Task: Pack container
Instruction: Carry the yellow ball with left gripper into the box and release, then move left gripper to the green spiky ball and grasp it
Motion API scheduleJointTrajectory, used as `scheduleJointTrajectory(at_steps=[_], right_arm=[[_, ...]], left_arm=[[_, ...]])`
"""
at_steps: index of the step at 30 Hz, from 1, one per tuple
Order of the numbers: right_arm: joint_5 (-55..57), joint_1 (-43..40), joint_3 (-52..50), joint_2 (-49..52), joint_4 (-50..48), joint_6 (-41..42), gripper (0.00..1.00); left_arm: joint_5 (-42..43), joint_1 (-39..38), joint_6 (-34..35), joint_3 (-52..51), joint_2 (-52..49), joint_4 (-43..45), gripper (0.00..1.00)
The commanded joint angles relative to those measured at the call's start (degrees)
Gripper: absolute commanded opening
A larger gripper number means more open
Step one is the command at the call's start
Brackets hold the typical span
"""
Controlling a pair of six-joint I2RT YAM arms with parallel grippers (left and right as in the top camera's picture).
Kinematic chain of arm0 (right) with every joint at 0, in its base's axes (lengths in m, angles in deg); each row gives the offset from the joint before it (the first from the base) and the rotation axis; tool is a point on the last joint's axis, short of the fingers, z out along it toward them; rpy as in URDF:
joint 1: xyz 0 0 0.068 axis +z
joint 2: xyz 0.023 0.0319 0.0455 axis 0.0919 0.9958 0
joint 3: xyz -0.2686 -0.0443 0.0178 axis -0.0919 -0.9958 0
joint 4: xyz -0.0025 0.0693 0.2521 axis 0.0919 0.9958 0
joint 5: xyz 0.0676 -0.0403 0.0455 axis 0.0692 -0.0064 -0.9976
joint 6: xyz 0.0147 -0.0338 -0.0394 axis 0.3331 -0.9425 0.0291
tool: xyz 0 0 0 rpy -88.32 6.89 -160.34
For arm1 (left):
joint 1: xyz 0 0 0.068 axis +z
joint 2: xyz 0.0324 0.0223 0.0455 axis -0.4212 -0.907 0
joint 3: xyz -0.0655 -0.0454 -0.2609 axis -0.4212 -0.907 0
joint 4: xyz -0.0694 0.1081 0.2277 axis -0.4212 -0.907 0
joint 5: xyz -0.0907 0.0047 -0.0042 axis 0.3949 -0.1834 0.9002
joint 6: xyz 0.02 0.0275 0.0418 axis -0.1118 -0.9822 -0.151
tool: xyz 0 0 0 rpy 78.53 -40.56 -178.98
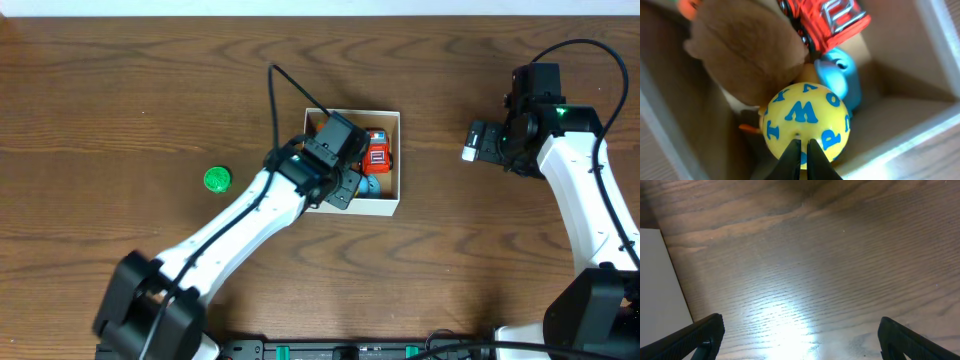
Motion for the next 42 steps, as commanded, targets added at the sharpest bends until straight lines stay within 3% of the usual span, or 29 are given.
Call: scheduleJointTrajectory(at_steps=[1, 8, 19, 21, 24, 26, 28, 31, 35, 38, 42], right_arm=[[-0.2, -0.4, 0.3, 0.1, 0.1, -0.5, 0.99], [-0.2, -0.4, 0.3, 0.1, 0.7, -0.5, 0.99], [-0.2, -0.4, 0.3, 0.1, 0.7, -0.5, 0.99], [-0.2, -0.4, 0.3, 0.1, 0.7, -0.5, 0.99], [-0.2, -0.4, 0.3, 0.1, 0.7, -0.5, 0.99], [-0.2, -0.4, 0.3, 0.1, 0.7, -0.5, 0.99], [-0.2, -0.4, 0.3, 0.1, 0.7, -0.5, 0.99], [-0.2, -0.4, 0.3, 0.1, 0.7, -0.5, 0.99], [-0.2, -0.4, 0.3, 0.1, 0.7, -0.5, 0.99], [-0.1, -0.4, 0.3, 0.1, 0.7, -0.5, 0.99], [-0.2, -0.4, 0.3, 0.1, 0.7, -0.5, 0.99]], left_arm=[[1.9, -0.1, 0.3, 0.5, -4.5, 0.1, 0.08], [3.4, -0.2, 0.3, 0.5, -10.0, 0.2, 0.08], [-2.9, -0.1, -0.2, 0.9, 1.0, 0.2, 0.09], [-5.0, -0.1, -0.2, 0.9, 3.9, 0.2, 0.38], [-6.6, 0.5, -0.1, 0.9, 8.1, -0.3, 0.47], [-6.6, 1.4, -0.1, 0.9, 10.1, -0.5, 0.66], [-6.6, 2.7, -0.1, 0.9, 12.2, -1.2, 0.69], [-6.6, 5.2, 0.1, 0.9, 15.2, -3.4, 0.85], [-6.6, 10.1, 0.2, 0.9, 18.3, -6.8, 1.00], [-6.5, 14.1, 1.7, 0.9, 19.5, -9.3, 0.98], [-6.3, 20.7, 9.9, 0.7, 19.2, -12.7, 0.98]])
